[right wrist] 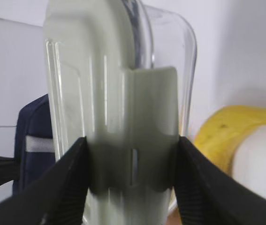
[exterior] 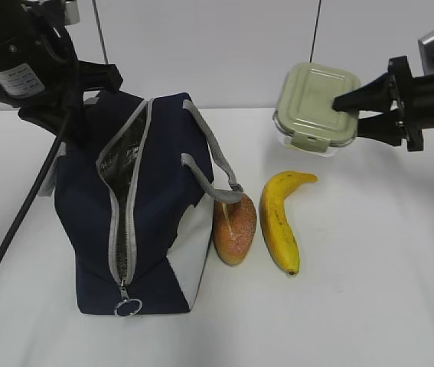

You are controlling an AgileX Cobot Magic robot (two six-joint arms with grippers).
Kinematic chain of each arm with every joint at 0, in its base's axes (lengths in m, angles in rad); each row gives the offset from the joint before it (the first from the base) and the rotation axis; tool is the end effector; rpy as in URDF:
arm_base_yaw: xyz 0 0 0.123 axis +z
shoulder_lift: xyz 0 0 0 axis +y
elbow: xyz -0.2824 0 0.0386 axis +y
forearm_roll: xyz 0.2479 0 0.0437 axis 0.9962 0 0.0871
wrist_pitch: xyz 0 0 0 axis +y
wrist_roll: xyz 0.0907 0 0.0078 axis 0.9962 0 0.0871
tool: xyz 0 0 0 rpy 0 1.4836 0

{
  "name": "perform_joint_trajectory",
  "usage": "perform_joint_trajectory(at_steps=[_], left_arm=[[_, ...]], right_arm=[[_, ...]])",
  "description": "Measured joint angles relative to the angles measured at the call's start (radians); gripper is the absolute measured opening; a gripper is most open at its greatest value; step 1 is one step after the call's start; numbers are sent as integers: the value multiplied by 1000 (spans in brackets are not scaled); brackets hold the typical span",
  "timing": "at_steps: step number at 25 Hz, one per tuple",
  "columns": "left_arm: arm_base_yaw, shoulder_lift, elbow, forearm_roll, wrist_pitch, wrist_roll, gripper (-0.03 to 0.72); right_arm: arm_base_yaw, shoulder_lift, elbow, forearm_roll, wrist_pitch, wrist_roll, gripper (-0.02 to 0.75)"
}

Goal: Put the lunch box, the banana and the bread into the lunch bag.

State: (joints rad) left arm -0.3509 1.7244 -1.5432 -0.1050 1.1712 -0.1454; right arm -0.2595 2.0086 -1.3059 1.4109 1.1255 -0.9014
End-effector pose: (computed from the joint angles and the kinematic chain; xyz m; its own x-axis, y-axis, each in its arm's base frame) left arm 0.3354 -0.1321 0.3081 -0.9480 0.1506 -0.2805 0.1973 0.9693 -0.1465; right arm 0.4040 -0.0233 0.2023 -0.8620 0.3727 -0.3435 -0.1358 0.4833 0.8649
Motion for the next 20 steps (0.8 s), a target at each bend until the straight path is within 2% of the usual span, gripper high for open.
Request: perform_joint_trajectory(at_steps=[7, 16, 20], left_arm=[[0, 0, 0, -2, -22, 0, -1], [0, 1, 0, -20, -60, 0, -1], [0, 4, 0, -27, -67, 0, -1]], right_arm=[[189, -46, -48, 17, 19, 108, 391], [264, -61, -202, -52, 36, 309, 391], [326, -61, -236, -68, 43, 352, 391]])
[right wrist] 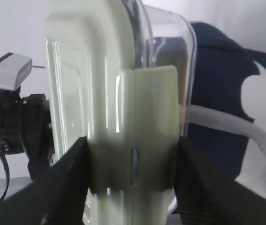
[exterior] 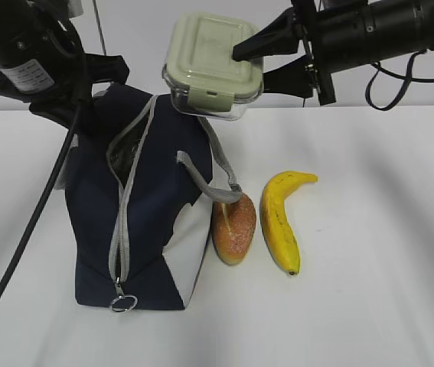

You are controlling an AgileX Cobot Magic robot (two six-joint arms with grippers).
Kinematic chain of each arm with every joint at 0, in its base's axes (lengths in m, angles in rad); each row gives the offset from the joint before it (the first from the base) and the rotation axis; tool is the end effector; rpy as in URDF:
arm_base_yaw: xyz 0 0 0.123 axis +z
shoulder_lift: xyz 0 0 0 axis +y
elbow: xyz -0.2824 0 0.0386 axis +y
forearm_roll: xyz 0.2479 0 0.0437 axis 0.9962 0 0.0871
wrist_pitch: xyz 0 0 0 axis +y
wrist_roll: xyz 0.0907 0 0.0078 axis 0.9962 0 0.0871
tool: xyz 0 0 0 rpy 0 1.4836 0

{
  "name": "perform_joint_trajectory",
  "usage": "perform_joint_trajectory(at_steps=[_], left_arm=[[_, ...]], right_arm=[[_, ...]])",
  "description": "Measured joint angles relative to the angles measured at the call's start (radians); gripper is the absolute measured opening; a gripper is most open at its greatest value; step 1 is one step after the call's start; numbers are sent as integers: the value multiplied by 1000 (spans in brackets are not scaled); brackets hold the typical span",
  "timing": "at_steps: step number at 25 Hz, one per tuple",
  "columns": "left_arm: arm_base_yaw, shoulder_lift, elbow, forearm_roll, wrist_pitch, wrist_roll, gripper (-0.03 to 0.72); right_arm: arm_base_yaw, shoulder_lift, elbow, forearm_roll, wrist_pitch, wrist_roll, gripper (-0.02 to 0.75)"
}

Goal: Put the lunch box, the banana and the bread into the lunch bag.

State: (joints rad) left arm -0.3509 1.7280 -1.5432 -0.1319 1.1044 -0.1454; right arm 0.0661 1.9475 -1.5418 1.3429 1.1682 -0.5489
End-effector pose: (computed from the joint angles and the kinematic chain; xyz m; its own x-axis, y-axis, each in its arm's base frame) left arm 0.3408 -0.1361 0.3090 -0.9341 0.1267 -0.3339 0.1955 0.9638 -0.1812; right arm 0.4063 0.1087 0.2846 -0.9399 0.1460 -0.3086 -0.2356 0.3771 0.8957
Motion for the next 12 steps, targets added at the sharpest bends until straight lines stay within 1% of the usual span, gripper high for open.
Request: perform_joint_trajectory(at_steps=[4, 9, 12], left_arm=[[0, 1, 0, -2, -2, 0, -2], [0, 1, 0, -4, -5, 0, -2], [0, 1, 0, -4, -5, 0, -2]], right_arm=[[57, 0, -12, -2, 4, 25, 390], [103, 0, -13, -23, -12, 42, 390], [126, 0, -16, -70, -28, 59, 390]])
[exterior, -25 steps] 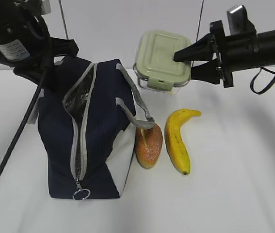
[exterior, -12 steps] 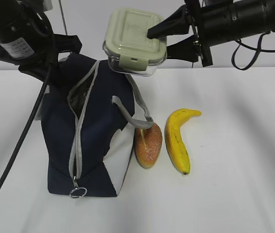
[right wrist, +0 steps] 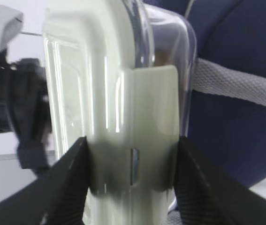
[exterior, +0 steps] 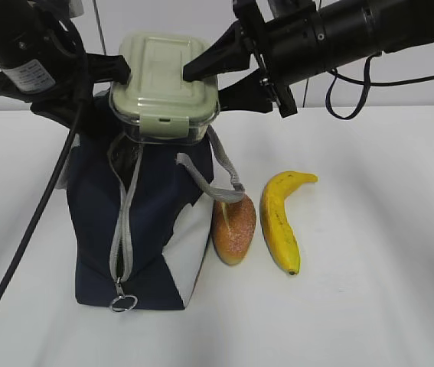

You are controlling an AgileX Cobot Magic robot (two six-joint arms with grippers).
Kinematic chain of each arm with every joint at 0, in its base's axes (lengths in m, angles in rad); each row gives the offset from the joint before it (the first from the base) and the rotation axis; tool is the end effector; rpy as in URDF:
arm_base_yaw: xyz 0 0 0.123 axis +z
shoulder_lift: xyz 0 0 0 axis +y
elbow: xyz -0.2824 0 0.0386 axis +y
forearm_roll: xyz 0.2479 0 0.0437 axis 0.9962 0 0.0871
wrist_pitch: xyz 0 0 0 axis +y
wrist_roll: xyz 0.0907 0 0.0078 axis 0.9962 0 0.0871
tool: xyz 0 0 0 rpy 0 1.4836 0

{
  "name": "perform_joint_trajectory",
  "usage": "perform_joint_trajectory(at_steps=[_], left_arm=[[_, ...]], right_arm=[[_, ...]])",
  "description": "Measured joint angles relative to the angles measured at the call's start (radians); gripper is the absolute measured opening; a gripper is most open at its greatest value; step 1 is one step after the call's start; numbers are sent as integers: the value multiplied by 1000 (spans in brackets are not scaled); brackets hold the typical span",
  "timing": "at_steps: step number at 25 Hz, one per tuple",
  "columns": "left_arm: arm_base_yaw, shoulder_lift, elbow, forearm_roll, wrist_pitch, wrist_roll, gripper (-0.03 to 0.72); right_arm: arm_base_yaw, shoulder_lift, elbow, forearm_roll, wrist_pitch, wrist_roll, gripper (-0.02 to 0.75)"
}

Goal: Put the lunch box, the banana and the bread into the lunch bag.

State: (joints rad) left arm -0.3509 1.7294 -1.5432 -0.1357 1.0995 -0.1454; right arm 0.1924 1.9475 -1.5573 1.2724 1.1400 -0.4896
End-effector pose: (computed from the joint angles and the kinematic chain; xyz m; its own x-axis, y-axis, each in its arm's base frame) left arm 0.3413 -0.1366 0.3087 -0.9335 0.1241 -0.3363 0.1948 0.9632 -0.1853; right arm 0.3918 0.1569 0.2830 -0.9555 0.0319 -0.2932 -0.2557 0.4058 0.8775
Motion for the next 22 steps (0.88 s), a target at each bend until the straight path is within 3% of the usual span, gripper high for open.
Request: perform_joint_trajectory(at_steps=[11, 16, 22], left_arm=[[0, 0, 0, -4, -17, 0, -3], [0, 0, 0, -25, -23, 0, -3], [0, 0, 0, -39, -31, 0, -3]], right_arm=[[10, 0, 0, -286, -25, 157, 390], [24, 0, -1, -319, -41, 198, 390], [105, 3, -1, -345, -88, 217, 389]])
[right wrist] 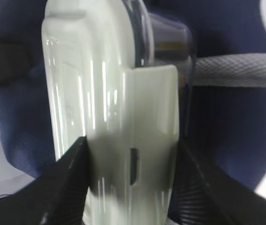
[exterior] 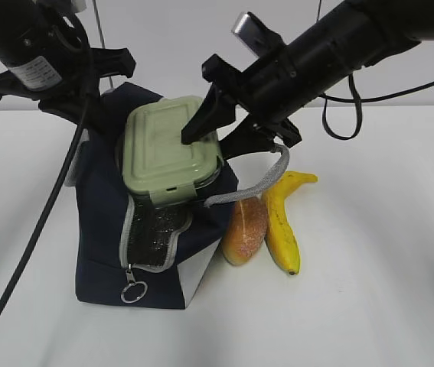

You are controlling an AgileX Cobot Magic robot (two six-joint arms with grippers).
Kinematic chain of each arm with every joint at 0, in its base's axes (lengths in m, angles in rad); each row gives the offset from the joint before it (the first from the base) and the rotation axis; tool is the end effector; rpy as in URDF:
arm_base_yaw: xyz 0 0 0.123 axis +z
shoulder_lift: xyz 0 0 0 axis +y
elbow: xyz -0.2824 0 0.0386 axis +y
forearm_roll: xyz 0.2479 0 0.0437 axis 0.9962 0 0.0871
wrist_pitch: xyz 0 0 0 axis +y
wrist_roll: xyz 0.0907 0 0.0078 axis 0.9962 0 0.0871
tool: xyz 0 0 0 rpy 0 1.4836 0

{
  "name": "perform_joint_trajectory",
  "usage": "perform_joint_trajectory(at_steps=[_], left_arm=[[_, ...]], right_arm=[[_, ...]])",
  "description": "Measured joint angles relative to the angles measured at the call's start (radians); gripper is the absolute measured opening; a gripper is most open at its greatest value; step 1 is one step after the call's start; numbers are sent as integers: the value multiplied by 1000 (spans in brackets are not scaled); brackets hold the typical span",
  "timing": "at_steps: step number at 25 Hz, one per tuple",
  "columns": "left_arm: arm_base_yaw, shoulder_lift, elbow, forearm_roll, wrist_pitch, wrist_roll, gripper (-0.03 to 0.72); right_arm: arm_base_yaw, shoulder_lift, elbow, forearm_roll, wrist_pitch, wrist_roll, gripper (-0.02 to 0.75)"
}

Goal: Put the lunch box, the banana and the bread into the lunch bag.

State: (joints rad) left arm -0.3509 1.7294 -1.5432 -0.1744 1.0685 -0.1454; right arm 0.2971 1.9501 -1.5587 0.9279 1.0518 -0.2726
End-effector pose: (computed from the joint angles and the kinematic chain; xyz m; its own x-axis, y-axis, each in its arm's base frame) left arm 0.3428 -0.1402 0.3102 -0.9291 0.1001 -0.3561 0.1898 0.9553 -0.2267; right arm 0.3783 0.1820 0.2581 -0.9713 -0.0664 -0.2283 -0.2158 0.6496 0.7291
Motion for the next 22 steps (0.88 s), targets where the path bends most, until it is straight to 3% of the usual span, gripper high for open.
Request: perform_joint_trajectory(at_steps=[12, 22], left_arm=[[0, 0, 0, -6, -5, 0, -3], [0, 1, 0, -8, -7, 0, -3]], right_arm=[[46, 115, -8, -15, -61, 38, 389], [54, 199, -18, 93, -134, 20, 389]])
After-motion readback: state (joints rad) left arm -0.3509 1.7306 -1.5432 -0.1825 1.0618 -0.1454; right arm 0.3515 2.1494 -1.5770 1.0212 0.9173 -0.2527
